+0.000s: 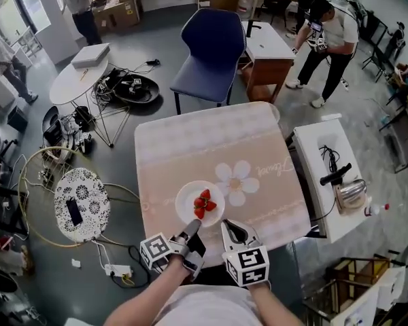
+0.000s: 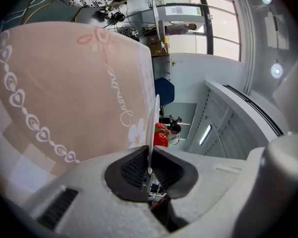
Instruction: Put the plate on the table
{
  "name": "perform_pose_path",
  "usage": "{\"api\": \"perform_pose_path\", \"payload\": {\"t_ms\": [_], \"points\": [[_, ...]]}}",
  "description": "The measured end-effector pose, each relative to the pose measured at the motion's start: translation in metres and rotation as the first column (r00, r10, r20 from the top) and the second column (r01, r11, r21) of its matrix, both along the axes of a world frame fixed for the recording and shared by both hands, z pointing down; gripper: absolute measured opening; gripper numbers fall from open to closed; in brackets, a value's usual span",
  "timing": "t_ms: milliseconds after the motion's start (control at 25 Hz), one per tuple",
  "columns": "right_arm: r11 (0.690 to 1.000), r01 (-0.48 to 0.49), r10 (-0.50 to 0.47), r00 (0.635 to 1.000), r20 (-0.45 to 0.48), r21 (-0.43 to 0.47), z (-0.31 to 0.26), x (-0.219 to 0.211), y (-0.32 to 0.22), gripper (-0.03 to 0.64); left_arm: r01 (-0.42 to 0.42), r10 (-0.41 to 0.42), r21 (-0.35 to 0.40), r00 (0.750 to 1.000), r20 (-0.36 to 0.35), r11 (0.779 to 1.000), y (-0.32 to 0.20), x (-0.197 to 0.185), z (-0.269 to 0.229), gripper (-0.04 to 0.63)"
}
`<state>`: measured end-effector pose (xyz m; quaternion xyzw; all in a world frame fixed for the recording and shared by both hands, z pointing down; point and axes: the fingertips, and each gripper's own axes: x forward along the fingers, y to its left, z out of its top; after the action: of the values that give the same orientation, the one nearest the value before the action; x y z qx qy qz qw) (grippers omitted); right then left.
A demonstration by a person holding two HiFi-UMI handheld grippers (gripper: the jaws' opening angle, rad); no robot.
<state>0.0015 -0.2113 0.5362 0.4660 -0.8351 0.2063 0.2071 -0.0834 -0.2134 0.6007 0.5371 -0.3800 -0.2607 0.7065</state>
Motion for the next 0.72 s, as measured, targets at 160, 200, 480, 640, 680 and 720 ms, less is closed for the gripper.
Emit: {"api": "perform_pose_path", "payload": {"t_ms": [160, 200, 480, 640, 680, 720], "points": [[0.999, -0.02, 0.02, 1.0, -0.002, -0.029, 0.012, 0.015, -0.016, 0.005, -0.032, 0.033, -0.021, 0.999, 0.019, 0.999, -0.021, 0.014, 0.015, 0.02], [0.999, -0.024, 0.024, 1.0, -0.001, -0.034, 0.014, 0.017, -0.02, 0.005, -0.04, 0.041, -0.024, 0.999, 0.022, 0.999, -0.026, 0.017, 0.018, 0.02], [0.998, -0.03, 0.03, 1.0, 0.005, -0.064, 0.025, 0.025, -0.044, 0.005, -0.088, 0.09, -0.057, 0.995, 0.035, 0.994, -0.048, 0.033, 0.04, 0.02], [0.996, -0.022, 0.023, 1.0, 0.013, -0.083, 0.032, 0.024, -0.055, 0.005, -0.089, 0.094, -0.093, 0.994, 0.059, 0.992, -0.055, 0.033, 0.053, 0.02], [0.996, -0.019, 0.02, 1.0, 0.016, -0.087, 0.034, 0.023, -0.056, 0.005, -0.088, 0.095, -0.099, 0.993, 0.063, 0.991, -0.057, 0.032, 0.055, 0.02], [0.996, -0.016, 0.018, 1.0, 0.018, -0.092, 0.036, 0.022, -0.058, 0.005, -0.088, 0.096, -0.104, 0.993, 0.067, 0.991, -0.059, 0.032, 0.056, 0.02]]}}
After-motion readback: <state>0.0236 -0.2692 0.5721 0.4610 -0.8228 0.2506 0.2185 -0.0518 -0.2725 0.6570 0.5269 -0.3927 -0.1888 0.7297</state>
